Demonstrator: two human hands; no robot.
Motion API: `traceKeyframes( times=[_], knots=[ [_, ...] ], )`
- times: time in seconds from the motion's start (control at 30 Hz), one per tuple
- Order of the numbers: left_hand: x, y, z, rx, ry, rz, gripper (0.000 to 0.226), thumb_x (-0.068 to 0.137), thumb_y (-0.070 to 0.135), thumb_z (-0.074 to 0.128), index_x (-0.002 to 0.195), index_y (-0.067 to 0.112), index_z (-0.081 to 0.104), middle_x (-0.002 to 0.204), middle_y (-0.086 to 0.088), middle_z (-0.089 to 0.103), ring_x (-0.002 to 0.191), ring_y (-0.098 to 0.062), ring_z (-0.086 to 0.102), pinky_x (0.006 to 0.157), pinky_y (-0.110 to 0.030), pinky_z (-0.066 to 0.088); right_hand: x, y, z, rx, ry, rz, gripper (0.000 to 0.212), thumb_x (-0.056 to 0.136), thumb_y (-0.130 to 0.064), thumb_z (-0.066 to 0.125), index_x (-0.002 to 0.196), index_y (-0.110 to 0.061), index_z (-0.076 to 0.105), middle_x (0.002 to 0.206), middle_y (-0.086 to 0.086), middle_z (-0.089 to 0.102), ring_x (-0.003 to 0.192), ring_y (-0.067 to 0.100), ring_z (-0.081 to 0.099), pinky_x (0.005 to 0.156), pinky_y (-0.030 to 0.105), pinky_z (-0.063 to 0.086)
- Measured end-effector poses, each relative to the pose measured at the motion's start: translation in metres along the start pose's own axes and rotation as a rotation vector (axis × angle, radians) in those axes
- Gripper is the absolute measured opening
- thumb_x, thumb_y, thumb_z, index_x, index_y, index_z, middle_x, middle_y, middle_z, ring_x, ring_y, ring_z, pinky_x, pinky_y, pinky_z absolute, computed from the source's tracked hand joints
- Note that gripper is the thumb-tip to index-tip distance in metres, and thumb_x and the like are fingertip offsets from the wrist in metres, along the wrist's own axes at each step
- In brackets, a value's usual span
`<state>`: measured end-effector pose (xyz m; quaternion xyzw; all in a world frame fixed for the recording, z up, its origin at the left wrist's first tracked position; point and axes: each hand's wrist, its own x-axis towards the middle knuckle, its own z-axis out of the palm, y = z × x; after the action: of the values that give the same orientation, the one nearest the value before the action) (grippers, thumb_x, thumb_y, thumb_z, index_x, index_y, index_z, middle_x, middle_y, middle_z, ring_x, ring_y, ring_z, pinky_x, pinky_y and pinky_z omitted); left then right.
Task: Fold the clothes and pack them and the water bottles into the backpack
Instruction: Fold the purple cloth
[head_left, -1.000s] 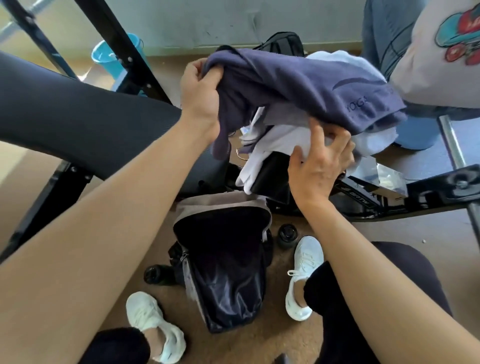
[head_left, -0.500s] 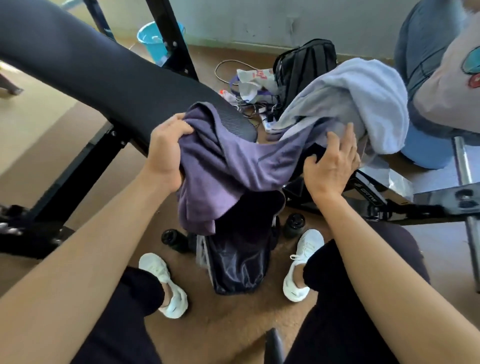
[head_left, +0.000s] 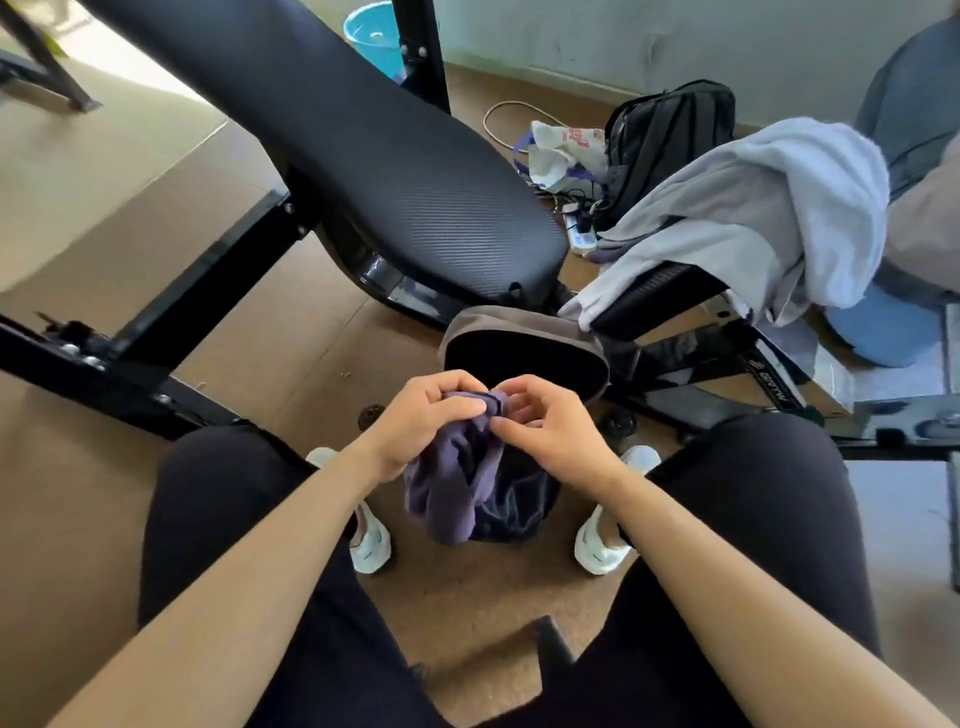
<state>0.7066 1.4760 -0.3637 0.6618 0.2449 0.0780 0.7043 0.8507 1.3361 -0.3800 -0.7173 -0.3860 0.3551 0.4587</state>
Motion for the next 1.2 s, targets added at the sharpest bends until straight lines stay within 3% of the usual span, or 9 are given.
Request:
traceKeyframes(
  times=[0.07, 0.17, 0.33, 0.5, 0.63, 0.83, 0.93, 1.1, 1.2],
  knots=[
    [-0.006, -0.007, -0.001, 0.022, -0.015, 0.015, 0.007, 0.087, 0.019, 0.067, 0.084, 0.024, 0.07, 0.081, 0.005, 0.066, 0.079, -0.008, 0.06, 0.077, -0.02, 0.048, -0.001, 0.004, 0.01, -0.132, 0.012, -0.004, 0.016, 0.081, -0.008, 0.073, 0.093, -0.018, 0.073, 0.081, -0.003, 0.073, 0.074, 0.007, 0.067, 0.072, 0.027, 0.054],
    [-0.006, -0.009, -0.006, 0.017, -0.013, 0.066, 0.008, 0.089, 0.018, 0.066, 0.084, 0.013, 0.062, 0.077, 0.003, 0.06, 0.075, -0.007, 0.056, 0.073, -0.018, 0.046, 0.001, 0.014, 0.011, -0.313, 0.079, 0.054, 0.017, 0.074, -0.004, 0.066, 0.076, -0.021, 0.068, 0.072, -0.006, 0.068, 0.071, 0.011, 0.062, 0.069, 0.031, 0.05],
    [0.0, -0.017, -0.016, -0.012, 0.071, 0.099, 0.022, 0.089, 0.018, 0.064, 0.07, 0.018, 0.053, 0.067, 0.007, 0.049, 0.065, -0.005, 0.046, 0.064, -0.017, 0.041, 0.018, 0.04, -0.005, -0.429, 0.215, 0.151, 0.024, 0.076, 0.0, 0.063, 0.081, -0.022, 0.071, 0.086, -0.002, 0.063, 0.082, 0.017, 0.059, 0.077, 0.03, 0.045],
    [0.011, -0.028, -0.034, 0.008, 0.203, -0.004, 0.038, 0.087, 0.024, 0.07, 0.061, 0.02, 0.043, 0.059, 0.007, 0.04, 0.057, -0.007, 0.038, 0.056, -0.021, 0.036, 0.033, 0.05, -0.028, -0.214, 0.287, 0.179, 0.019, 0.086, 0.0, 0.068, 0.089, -0.016, 0.078, 0.085, -0.002, 0.076, 0.084, 0.015, 0.072, 0.084, 0.037, 0.057],
    [0.019, -0.048, -0.052, 0.399, 0.297, -0.126, 0.041, 0.085, 0.016, 0.08, 0.058, 0.017, 0.049, 0.049, 0.014, 0.044, 0.052, -0.006, 0.039, 0.057, -0.026, 0.034, 0.046, 0.048, -0.051, 0.131, 0.332, 0.27, 0.023, 0.094, 0.003, 0.059, 0.093, -0.012, 0.075, 0.088, 0.006, 0.075, 0.084, 0.017, 0.068, 0.085, 0.042, 0.057],
    [0.021, -0.061, -0.063, 0.662, 0.508, -0.218, 0.035, 0.087, 0.026, 0.076, 0.062, 0.02, 0.052, 0.063, -0.001, 0.059, 0.066, -0.024, 0.058, 0.062, -0.037, 0.047, 0.058, 0.045, -0.079, 0.243, 0.543, 0.26, 0.022, 0.099, -0.006, 0.056, 0.088, -0.018, 0.071, 0.086, 0.008, 0.067, 0.08, 0.018, 0.057, 0.074, 0.035, 0.048],
    [0.021, -0.062, -0.074, 0.618, 0.699, -0.246, 0.032, 0.087, 0.021, 0.073, 0.064, 0.019, 0.05, 0.065, -0.002, 0.057, 0.067, -0.027, 0.055, 0.063, -0.038, 0.045, 0.061, 0.046, -0.095, 0.172, 0.655, 0.249, 0.021, 0.099, -0.008, 0.056, 0.087, -0.019, 0.07, 0.075, -0.002, 0.063, 0.067, 0.01, 0.053, 0.064, 0.028, 0.045],
    [0.018, -0.056, -0.084, 0.46, 0.949, -0.278, 0.034, 0.091, 0.019, 0.065, 0.066, 0.016, 0.042, 0.062, -0.001, 0.04, 0.059, -0.022, 0.036, 0.056, -0.035, 0.029, 0.059, 0.05, -0.109, -0.111, 0.718, 0.239, 0.011, 0.099, -0.017, 0.061, 0.091, -0.016, 0.069, 0.079, 0.0, 0.064, 0.076, 0.014, 0.056, 0.074, 0.027, 0.043],
    [0.017, -0.05, -0.086, 0.25, 1.009, -0.367, 0.039, 0.085, 0.019, 0.066, 0.06, 0.017, 0.037, 0.062, -0.003, 0.033, 0.063, -0.025, 0.029, 0.061, -0.033, 0.029, 0.057, 0.05, -0.105, -0.214, 0.707, 0.252, 0.014, 0.099, -0.021, 0.061, 0.086, -0.017, 0.066, 0.081, 0.006, 0.065, 0.077, 0.019, 0.058, 0.072, 0.027, 0.04]
  ],
)
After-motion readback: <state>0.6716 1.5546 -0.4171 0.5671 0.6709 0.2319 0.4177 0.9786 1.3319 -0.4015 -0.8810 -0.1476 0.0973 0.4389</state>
